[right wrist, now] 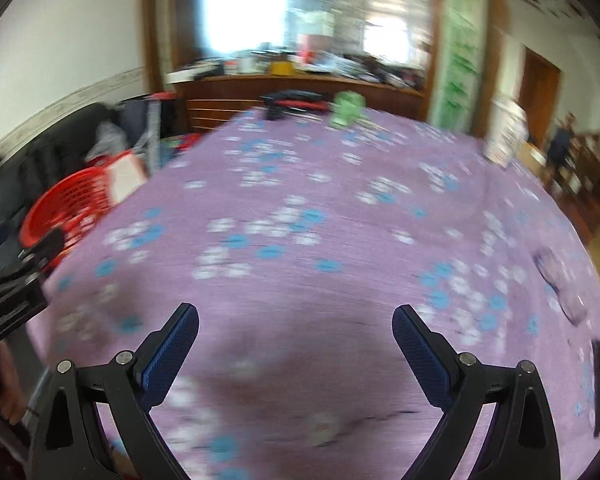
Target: Collect trash
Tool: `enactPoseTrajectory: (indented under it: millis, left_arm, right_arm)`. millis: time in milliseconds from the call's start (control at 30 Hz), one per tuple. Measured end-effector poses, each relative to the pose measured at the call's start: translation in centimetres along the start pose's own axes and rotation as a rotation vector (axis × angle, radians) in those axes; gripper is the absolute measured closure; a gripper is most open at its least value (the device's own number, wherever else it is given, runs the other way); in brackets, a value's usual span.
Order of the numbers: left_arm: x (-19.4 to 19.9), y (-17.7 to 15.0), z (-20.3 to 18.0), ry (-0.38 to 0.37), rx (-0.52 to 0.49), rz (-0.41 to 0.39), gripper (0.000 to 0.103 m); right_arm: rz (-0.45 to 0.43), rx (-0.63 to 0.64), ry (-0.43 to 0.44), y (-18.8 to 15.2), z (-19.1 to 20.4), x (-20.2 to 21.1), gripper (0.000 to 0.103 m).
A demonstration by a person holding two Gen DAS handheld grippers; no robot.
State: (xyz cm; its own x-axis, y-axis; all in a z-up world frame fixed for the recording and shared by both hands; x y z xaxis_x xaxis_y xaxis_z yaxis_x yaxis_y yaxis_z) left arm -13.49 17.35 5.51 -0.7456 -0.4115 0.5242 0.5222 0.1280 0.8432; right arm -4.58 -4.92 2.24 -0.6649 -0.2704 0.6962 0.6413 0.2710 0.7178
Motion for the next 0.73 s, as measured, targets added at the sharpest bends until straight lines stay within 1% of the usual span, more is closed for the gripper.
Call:
enactPoseTrajectory:
  millis: [33, 133, 233, 333, 433, 533, 600, 633, 667, 733]
  left_arm:
    - [-0.5, 0.2, -1.1, -0.03, -0.014, 0.016, 0.0]
    - [-2.2, 0.9, -6.5, -0.144, -0.081, 0.074, 0.0]
    - [-3.7, 1.0, -12.1, -0.27, -0.127, 0.148, 0.0]
    - [-5.5, 0.4, -17.6, -0.361, -0.168, 0.231, 0.0]
    - [-7.2, -0.6, -21.6, -0.409, -0.199, 0.317, 0.0]
    - [-8.6, -1.9, -24.1, -0.413, -0.232, 0.382, 0.001]
    - [-8.9, -2.1, -24.6, -0.418, -0.237, 0.398, 0.001]
    - [-9.0, -2.2, -24.7, -0.41, -0.233, 0.394, 0.001]
    - [-9.2, -2.5, -24.6, -0.385, -0.241, 0.396, 0.001]
    - [-9.8, -2.5, -24.4, -0.397, -0.217, 0.424, 0.0]
  right_arm:
    - [0.013, -0.037, -0.023, -0.1, -1.8, -0.4, 0.004]
    - [0.065, -0.154, -0.136, -0.4, -8.1, -1.9, 0.003]
    - [0.111, -0.241, -0.233, -1.1, -13.4, -3.0, 0.003]
    - [0.149, -0.279, -0.316, -1.8, -16.9, -4.0, 0.003]
    - [0.184, -0.298, -0.332, -2.4, -18.9, -5.1, 0.002]
    - [0.219, -0.311, -0.312, -2.8, -19.4, -6.1, 0.002]
    - [0.218, -0.309, -0.277, -2.7, -19.3, -6.5, 0.001]
    - [0.219, -0.302, -0.28, -2.6, -19.2, -6.6, 0.001]
    - [0.23, -0.29, -0.288, -2.6, -19.0, -6.8, 0.001]
    - [0.252, -0.274, -0.277, -2.6, -18.6, -7.3, 0.001]
Point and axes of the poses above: each gripper's, at about its wrist camera, not at the fingertips, and x roughly against the way its jaws point, z to its left, y to its top, the point moved 6 cm from there along -x, roughly the way its jaws point, and after that the axes turned 1 degree about x, right-handed, at the moved point
